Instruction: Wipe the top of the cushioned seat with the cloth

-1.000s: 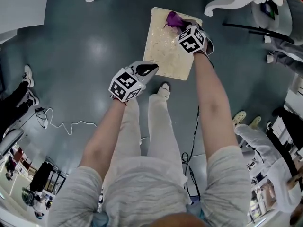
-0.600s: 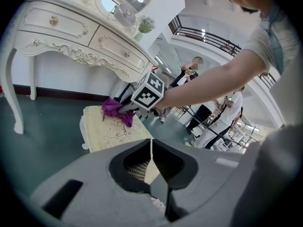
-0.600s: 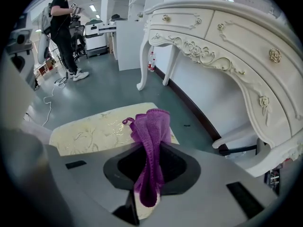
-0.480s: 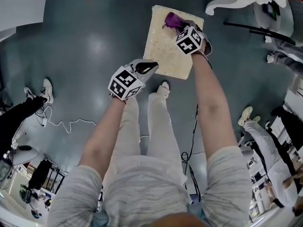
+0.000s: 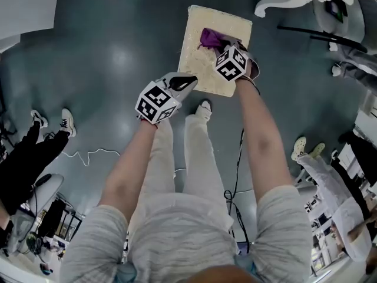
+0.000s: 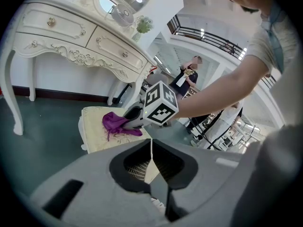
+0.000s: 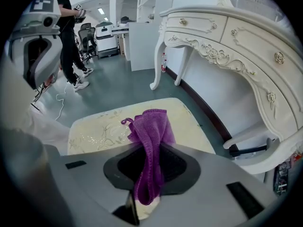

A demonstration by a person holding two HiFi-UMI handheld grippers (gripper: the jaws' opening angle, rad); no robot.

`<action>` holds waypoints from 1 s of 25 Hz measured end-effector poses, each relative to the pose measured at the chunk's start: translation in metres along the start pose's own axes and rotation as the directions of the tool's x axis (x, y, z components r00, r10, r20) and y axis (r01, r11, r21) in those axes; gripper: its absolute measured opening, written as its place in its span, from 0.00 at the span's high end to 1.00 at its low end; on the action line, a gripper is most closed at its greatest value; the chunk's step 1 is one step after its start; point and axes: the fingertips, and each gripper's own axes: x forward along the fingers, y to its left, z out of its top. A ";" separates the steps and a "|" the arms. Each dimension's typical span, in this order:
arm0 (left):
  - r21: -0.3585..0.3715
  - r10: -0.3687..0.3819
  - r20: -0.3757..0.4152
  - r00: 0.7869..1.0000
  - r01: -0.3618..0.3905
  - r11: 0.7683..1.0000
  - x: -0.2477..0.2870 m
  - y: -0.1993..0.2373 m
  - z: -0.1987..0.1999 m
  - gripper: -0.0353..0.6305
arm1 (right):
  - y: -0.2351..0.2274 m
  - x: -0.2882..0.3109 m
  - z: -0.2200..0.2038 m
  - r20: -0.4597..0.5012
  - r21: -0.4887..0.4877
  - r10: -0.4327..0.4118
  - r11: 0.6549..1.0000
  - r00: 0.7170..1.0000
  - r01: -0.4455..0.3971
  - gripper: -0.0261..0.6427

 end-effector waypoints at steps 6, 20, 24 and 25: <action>0.006 -0.007 -0.010 1.000 0.007 1.000 0.001 -0.008 -0.003 0.92 | 0.028 -0.007 -0.010 0.006 -0.001 0.030 1.000 1.000 -0.030 0.85; 0.023 -0.011 -0.012 1.000 0.011 1.000 0.004 -0.019 -0.001 0.92 | 0.088 -0.023 -0.033 0.025 0.056 0.089 0.994 0.996 -0.090 0.86; 0.025 -0.009 -0.015 1.000 0.010 1.000 0.004 -0.020 -0.003 0.92 | 0.099 -0.025 -0.037 0.026 0.058 0.099 0.993 0.995 -0.100 0.86; 0.024 -0.009 -0.015 1.000 0.009 1.000 0.004 -0.021 -0.003 0.92 | 0.102 -0.026 -0.038 0.026 0.057 0.103 0.993 0.994 -0.105 0.85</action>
